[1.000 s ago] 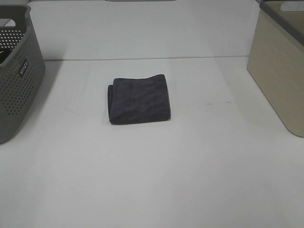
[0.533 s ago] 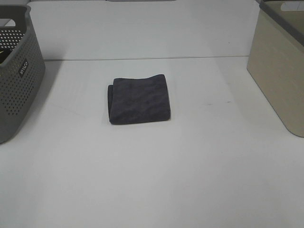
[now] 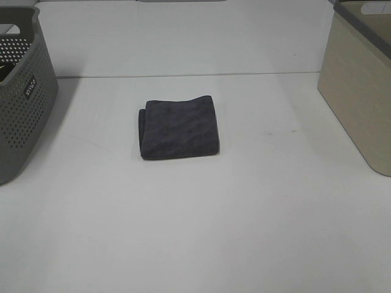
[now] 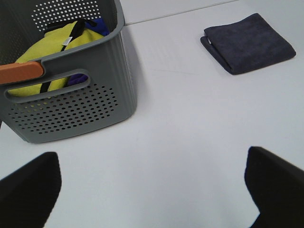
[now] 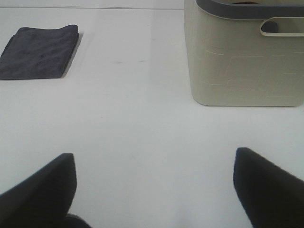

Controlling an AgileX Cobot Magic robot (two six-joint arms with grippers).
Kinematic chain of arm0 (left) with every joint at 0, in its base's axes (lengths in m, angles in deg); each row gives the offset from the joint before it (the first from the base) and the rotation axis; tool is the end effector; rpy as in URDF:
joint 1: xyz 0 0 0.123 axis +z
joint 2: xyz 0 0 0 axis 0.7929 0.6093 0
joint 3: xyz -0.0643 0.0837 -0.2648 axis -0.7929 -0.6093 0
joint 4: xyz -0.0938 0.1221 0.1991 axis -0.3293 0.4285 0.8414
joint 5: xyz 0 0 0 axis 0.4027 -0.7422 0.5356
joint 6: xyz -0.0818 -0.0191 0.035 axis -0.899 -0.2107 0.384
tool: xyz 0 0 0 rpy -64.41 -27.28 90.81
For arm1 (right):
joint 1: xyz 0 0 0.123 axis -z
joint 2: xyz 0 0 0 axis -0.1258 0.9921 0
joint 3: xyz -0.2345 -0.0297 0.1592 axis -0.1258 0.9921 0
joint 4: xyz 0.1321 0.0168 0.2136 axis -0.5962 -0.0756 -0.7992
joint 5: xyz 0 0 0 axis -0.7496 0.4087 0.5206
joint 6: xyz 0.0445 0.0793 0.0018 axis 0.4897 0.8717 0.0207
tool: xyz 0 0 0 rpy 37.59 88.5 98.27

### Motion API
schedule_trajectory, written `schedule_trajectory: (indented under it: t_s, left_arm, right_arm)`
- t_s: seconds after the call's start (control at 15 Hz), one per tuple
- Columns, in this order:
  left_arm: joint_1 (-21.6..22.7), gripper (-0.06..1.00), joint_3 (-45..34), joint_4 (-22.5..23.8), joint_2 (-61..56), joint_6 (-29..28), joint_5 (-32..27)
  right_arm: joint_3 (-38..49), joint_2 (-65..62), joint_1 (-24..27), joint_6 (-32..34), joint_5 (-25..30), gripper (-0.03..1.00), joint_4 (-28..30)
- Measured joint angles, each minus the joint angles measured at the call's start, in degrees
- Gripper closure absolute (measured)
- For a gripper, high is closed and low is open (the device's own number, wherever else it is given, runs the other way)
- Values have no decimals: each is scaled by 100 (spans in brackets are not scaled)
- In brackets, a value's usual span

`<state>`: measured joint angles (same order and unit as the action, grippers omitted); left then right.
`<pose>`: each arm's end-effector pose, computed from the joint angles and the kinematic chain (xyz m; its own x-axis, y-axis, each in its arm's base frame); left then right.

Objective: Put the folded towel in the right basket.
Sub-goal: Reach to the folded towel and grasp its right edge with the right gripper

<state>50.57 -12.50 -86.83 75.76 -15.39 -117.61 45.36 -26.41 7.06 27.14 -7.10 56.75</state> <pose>-0.0062 -0.0059 0.2816 -0.4076 0.1372 -0.9028 0.1453 0.9858 0.0842 -0.0062 0.0046 0.2782 -0.4487 -0.0315 -0.8931 -0.0609 0.9981 -0.0047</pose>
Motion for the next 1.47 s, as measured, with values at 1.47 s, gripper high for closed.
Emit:
schedule_trajectory:
  t_s: [1.47]
  left_arm:
    - [0,-4,0,0,0,0,0]
  right_arm:
    - [-3770,7196,0,-785,-2005,18,-1003]
